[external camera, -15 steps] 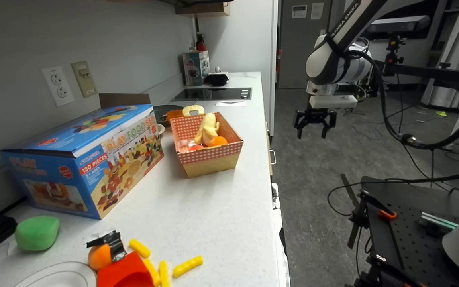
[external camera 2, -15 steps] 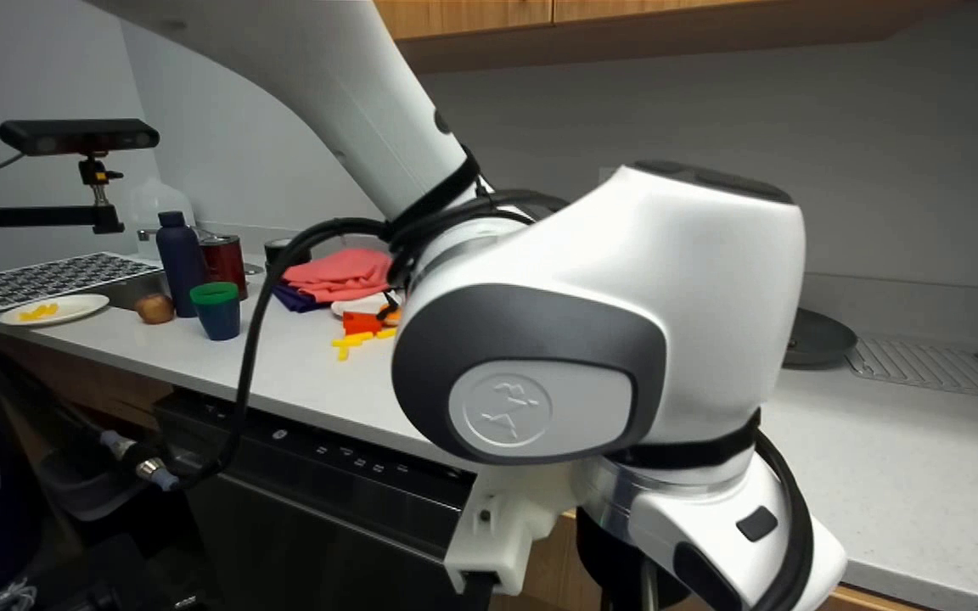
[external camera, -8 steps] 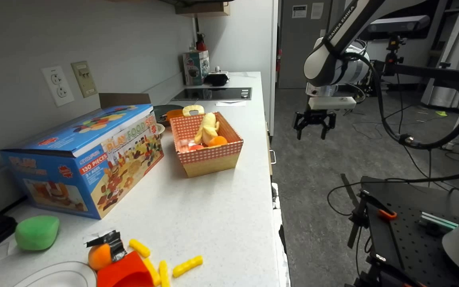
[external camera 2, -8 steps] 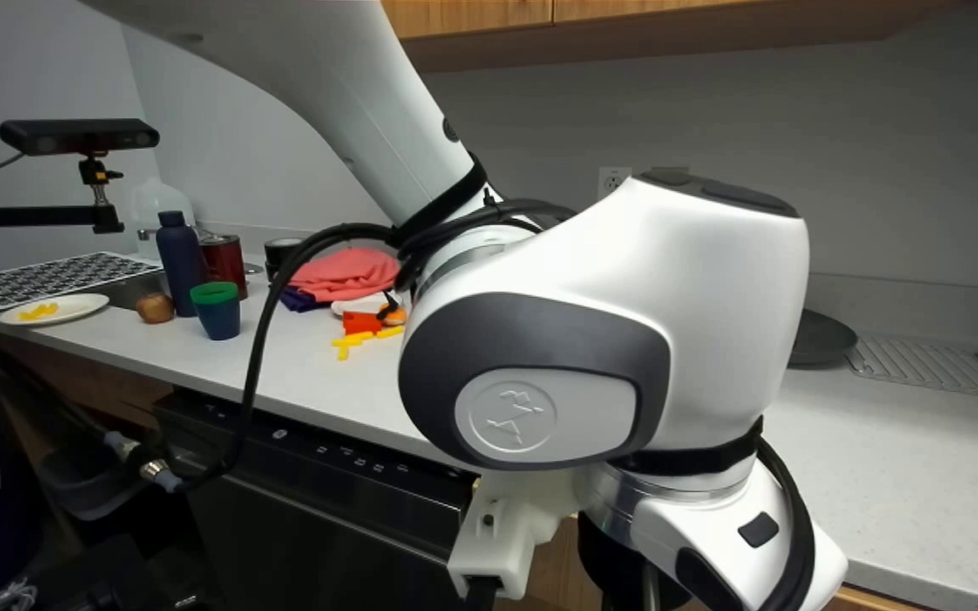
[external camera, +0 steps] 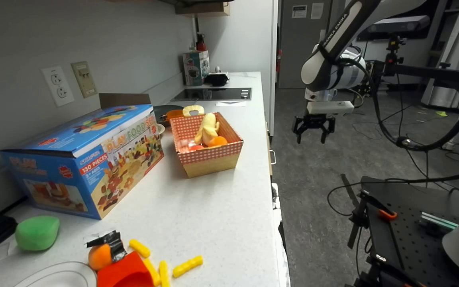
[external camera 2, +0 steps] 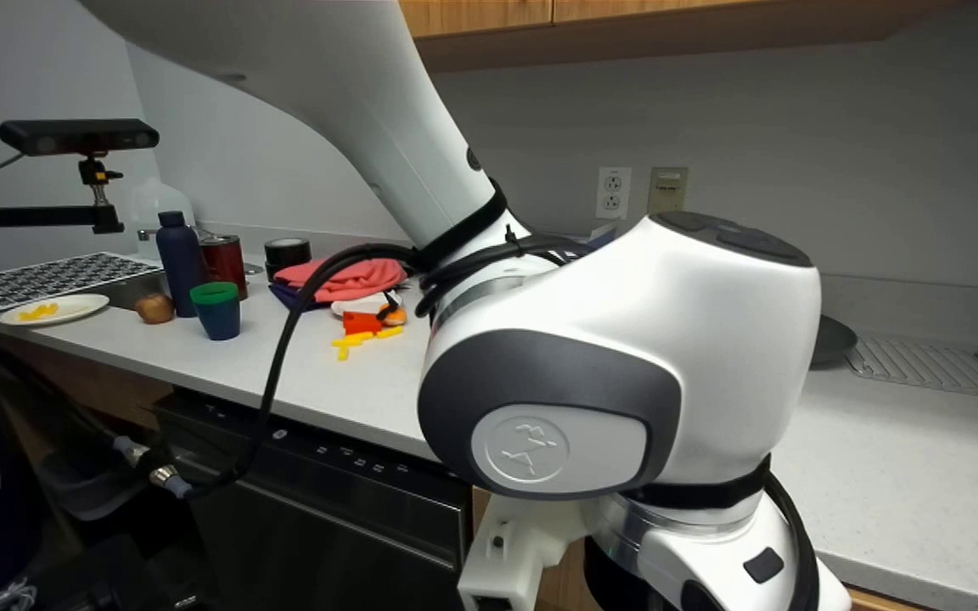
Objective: Open the drawer, remove the toys inside then close the drawer
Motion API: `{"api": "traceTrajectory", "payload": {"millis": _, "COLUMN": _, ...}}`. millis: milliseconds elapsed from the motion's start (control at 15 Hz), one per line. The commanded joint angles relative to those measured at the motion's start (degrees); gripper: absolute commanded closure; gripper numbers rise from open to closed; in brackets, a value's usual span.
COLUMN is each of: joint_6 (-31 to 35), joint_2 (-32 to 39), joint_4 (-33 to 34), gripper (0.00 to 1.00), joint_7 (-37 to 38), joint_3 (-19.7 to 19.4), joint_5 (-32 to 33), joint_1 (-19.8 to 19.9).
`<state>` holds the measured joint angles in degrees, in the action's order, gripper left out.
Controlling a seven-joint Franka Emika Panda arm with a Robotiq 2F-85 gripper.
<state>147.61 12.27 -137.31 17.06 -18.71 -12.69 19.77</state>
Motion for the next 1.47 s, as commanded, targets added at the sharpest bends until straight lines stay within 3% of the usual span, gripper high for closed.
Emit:
{"api": "traceTrajectory", "payload": {"millis": 0, "joint_6": 3.5, "joint_2": 6.5, "joint_4": 4.8, "gripper": 0.0, "joint_7": -8.6, "joint_3": 3.1, "joint_5": -10.4, "joint_1": 3.2}}
{"api": "traceTrajectory", "payload": {"millis": 267, "joint_6": 8.1, "joint_2": 11.5, "joint_4": 9.4, "gripper": 0.0, "joint_7": -20.6, "joint_3": 9.1, "joint_5": -22.9, "joint_1": 8.5}}
{"api": "traceTrajectory", "payload": {"millis": 400, "joint_6": 8.7, "joint_2": 13.7, "joint_4": 11.7, "gripper": 0.0, "joint_7": -22.7, "joint_3": 10.4, "joint_5": -25.5, "joint_1": 9.9}}
{"api": "traceTrajectory", "payload": {"millis": 533, "joint_6": 7.9, "joint_2": 11.7, "joint_4": 9.3, "gripper": 0.0, "joint_7": -19.9, "joint_3": 8.6, "joint_5": -23.0, "joint_1": 8.0}}
{"api": "traceTrajectory", "payload": {"millis": 800, "joint_6": 7.9, "joint_2": 12.3, "joint_4": 9.6, "gripper": 0.0, "joint_7": -19.9, "joint_3": 8.6, "joint_5": -23.0, "joint_1": 8.1}}
{"api": "traceTrajectory", "payload": {"millis": 1400, "joint_6": 6.8, "joint_2": 15.2, "joint_4": 12.4, "gripper": 0.0, "joint_7": -25.6, "joint_3": 13.7, "joint_5": -29.1, "joint_1": 10.4}}
